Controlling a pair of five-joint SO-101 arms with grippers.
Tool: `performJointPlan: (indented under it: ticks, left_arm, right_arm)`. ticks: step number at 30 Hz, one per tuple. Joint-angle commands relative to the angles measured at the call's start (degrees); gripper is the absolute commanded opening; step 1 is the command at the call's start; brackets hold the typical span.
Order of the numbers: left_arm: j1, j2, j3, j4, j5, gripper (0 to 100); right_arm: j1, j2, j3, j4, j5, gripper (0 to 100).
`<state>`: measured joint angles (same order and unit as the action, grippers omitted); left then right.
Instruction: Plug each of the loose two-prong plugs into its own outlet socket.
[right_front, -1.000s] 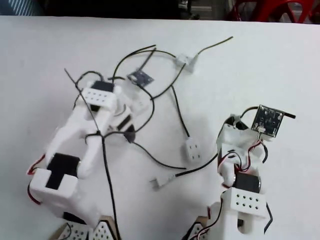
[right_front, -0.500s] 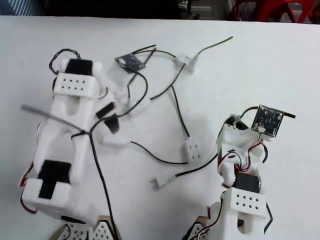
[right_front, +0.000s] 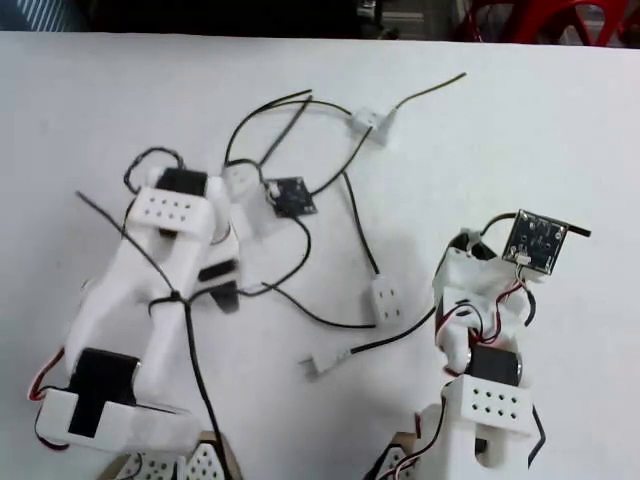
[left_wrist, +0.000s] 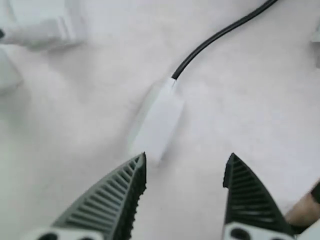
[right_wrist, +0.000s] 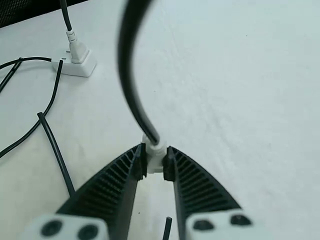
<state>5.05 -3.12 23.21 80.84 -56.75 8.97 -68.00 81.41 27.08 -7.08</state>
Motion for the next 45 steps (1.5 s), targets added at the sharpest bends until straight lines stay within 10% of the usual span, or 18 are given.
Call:
performJointPlan:
  ticks: [1, 9, 39, 45]
  left_arm:
    - [0.75, -2.95, 6.51, -9.76, -0.88, 25]
    - [0.40, -3.38, 13.01, -22.51, -0.44, 25]
    - [1.54, 10.86, 0.44, -18.11, 1.49, 25]
    - [1.27, 12.53, -1.67, -17.14, 1.58, 8]
  right_arm:
    - [0.04, -0.40, -0.53, -1.10, -0.09, 1.7]
    - [0.04, -0.40, -0.53, -1.10, -0.09, 1.7]
    - [0.04, -0.40, -0.44, -0.84, -0.09, 1.7]
    - [0.04, -0.40, -0.44, -0.84, -0.09, 1.7]
